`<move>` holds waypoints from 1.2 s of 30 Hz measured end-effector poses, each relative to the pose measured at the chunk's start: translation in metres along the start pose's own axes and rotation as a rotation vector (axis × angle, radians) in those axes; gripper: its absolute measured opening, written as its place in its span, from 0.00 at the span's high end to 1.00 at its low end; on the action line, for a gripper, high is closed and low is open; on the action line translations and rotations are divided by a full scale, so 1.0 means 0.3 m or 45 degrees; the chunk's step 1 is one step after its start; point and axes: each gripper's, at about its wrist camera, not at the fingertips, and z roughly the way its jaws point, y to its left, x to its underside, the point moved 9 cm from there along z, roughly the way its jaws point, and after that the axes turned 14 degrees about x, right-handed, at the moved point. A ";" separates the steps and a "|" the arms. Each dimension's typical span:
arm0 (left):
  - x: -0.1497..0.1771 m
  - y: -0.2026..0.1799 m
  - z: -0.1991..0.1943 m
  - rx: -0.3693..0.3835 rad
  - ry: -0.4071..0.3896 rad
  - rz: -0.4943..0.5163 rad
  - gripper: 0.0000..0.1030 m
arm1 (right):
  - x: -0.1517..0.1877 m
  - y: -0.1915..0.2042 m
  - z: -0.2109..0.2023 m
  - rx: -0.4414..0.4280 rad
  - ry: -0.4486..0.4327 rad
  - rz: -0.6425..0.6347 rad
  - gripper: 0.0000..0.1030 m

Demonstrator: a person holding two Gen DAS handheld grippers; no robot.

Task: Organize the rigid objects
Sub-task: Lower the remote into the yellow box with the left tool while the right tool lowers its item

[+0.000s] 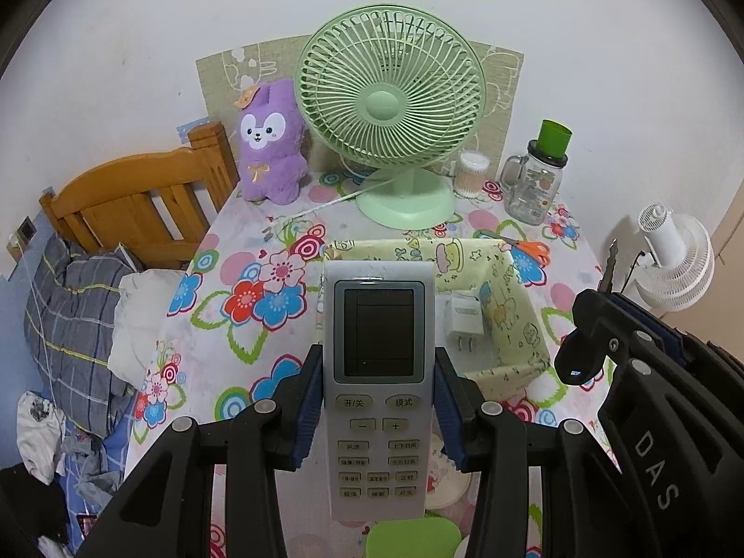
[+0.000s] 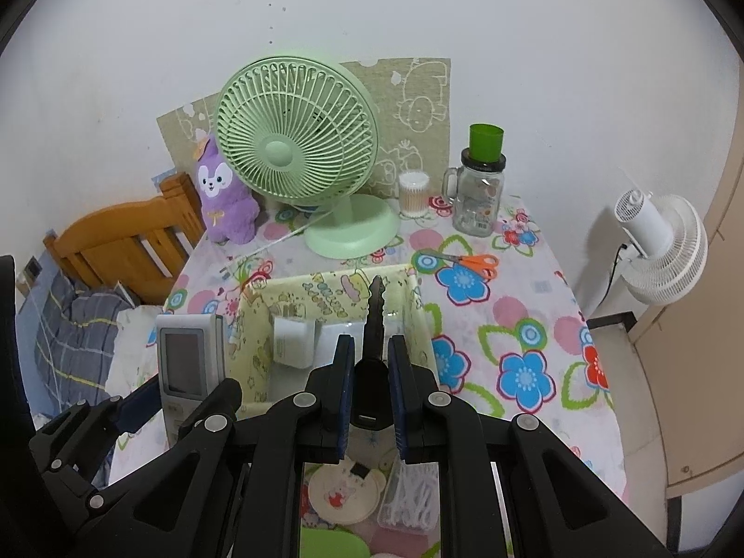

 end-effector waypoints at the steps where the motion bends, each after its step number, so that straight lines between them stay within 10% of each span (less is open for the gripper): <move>1: -0.008 0.002 0.006 -0.002 -0.002 0.000 0.56 | -0.006 0.003 0.008 -0.002 0.002 0.001 0.83; 36: -0.168 0.015 0.283 0.036 0.078 0.012 0.56 | -0.133 0.029 0.305 0.021 0.130 -0.001 0.83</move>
